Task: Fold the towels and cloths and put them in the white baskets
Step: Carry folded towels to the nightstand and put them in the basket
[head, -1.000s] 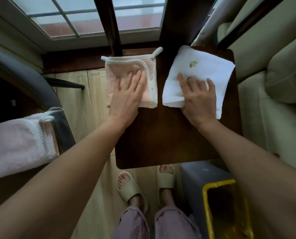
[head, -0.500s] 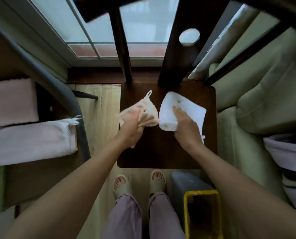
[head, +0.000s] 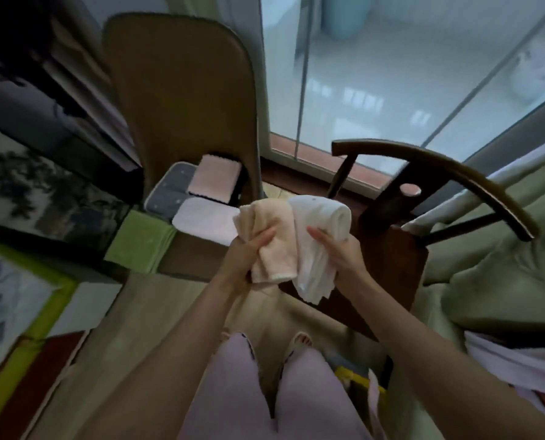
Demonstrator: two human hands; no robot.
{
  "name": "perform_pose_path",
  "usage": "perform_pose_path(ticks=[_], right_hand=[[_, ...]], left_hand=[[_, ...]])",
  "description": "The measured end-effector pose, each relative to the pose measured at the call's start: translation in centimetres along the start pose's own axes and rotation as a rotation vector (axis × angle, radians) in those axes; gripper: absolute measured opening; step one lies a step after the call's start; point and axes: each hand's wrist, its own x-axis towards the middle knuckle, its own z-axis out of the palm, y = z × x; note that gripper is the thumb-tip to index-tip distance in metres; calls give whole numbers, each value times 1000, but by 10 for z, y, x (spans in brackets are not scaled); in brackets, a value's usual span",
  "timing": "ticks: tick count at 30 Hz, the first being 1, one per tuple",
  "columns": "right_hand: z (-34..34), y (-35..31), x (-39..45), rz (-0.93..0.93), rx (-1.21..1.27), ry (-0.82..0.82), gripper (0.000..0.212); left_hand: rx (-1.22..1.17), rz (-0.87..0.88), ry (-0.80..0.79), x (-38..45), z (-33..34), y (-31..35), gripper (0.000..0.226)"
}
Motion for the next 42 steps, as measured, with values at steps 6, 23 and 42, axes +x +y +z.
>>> perform_pose_path(ticks=[6, 23, 42], right_hand=[[99, -18, -30, -30, -279, -172, 40], [520, 100, -175, -200, -791, -699, 44], [785, 346, -449, -316, -1636, -1789, 40]], left_hand=[[-132, 104, 288, -63, -78, 19, 44], [-589, 225, 842, -256, -424, 8, 31], [-1419, 417, 1722, -492, -598, -202, 47]])
